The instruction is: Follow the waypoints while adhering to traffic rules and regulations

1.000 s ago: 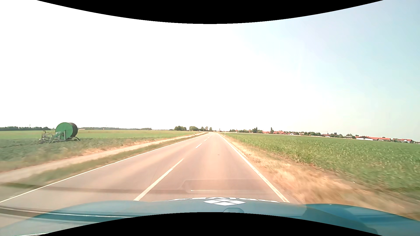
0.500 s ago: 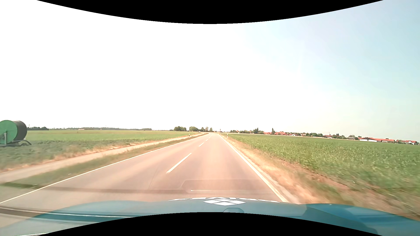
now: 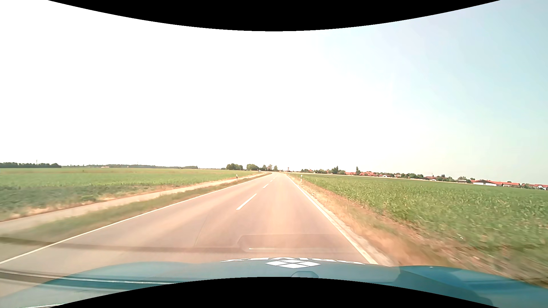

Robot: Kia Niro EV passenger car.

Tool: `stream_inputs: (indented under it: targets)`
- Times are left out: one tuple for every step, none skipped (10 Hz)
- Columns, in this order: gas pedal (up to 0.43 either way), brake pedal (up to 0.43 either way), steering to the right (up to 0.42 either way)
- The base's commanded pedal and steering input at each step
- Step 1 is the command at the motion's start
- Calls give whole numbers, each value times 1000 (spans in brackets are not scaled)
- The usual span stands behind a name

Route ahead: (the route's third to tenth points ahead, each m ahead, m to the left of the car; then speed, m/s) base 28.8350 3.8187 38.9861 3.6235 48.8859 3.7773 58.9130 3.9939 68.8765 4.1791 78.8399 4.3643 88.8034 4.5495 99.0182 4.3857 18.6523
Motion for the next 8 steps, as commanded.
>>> stream_inputs:
  targets:
    - [189, 0, 1]
    - [189, 0, 3]
    - [189, 0, 3]
    - [189, 0, 3]
    - [189, 0, 3]
    - [189, 0, 2]
    - [189, 0, 1]
    - [189, 0, 1]
